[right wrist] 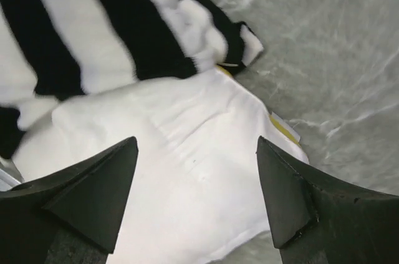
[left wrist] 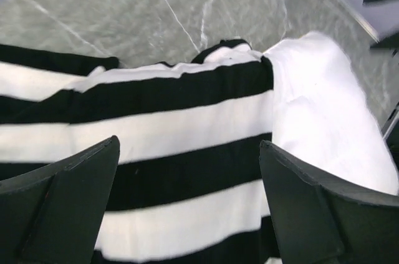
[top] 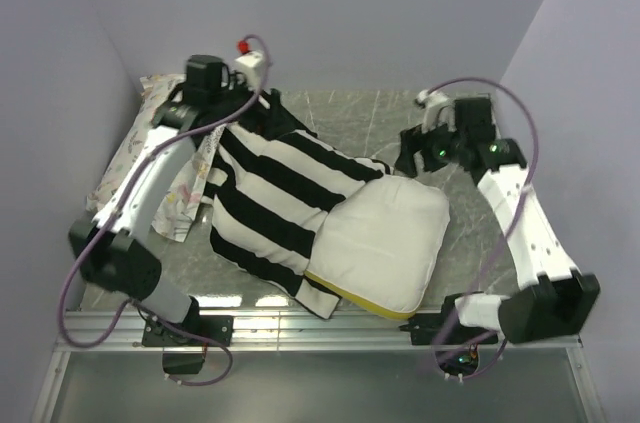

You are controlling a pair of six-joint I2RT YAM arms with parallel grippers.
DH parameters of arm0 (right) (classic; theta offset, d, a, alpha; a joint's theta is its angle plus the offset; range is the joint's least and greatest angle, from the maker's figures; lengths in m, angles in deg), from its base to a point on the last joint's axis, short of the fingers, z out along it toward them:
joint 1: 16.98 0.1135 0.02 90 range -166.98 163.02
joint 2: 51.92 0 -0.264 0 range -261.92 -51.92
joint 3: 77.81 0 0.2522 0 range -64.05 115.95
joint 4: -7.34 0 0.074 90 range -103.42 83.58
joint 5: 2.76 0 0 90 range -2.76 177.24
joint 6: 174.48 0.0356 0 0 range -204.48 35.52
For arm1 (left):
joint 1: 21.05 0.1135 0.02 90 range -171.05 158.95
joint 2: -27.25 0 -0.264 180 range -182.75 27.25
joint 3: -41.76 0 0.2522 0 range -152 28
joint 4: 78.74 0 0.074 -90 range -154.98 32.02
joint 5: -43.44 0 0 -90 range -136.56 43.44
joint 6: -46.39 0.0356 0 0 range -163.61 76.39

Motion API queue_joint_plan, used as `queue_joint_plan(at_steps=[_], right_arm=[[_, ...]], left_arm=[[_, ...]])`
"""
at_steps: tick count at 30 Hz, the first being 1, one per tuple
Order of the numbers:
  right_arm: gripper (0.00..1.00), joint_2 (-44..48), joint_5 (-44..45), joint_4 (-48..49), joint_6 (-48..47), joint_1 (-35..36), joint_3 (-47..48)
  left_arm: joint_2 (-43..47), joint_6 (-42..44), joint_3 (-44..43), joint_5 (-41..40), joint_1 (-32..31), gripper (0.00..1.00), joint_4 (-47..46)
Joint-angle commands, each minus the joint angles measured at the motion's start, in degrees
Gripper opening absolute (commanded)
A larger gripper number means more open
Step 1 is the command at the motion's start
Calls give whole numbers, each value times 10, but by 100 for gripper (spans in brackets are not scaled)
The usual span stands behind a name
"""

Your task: Put the pillow into the pillowcase

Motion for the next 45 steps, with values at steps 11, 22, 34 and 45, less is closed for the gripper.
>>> queue_joint_plan(at_steps=[11, 22, 34, 45], right_arm=[[85, 105, 269, 33, -37, 534, -202], [87, -78, 349, 78, 25, 683, -203], [0, -109, 92, 81, 49, 421, -41], [0, -127, 39, 87, 36, 396, -49]], left_arm=[[165, -50, 157, 159, 264, 99, 38], [227, -37, 262, 133, 289, 99, 47], [311, 355, 327, 140, 274, 88, 126], [522, 682, 642, -79, -79, 90, -54]])
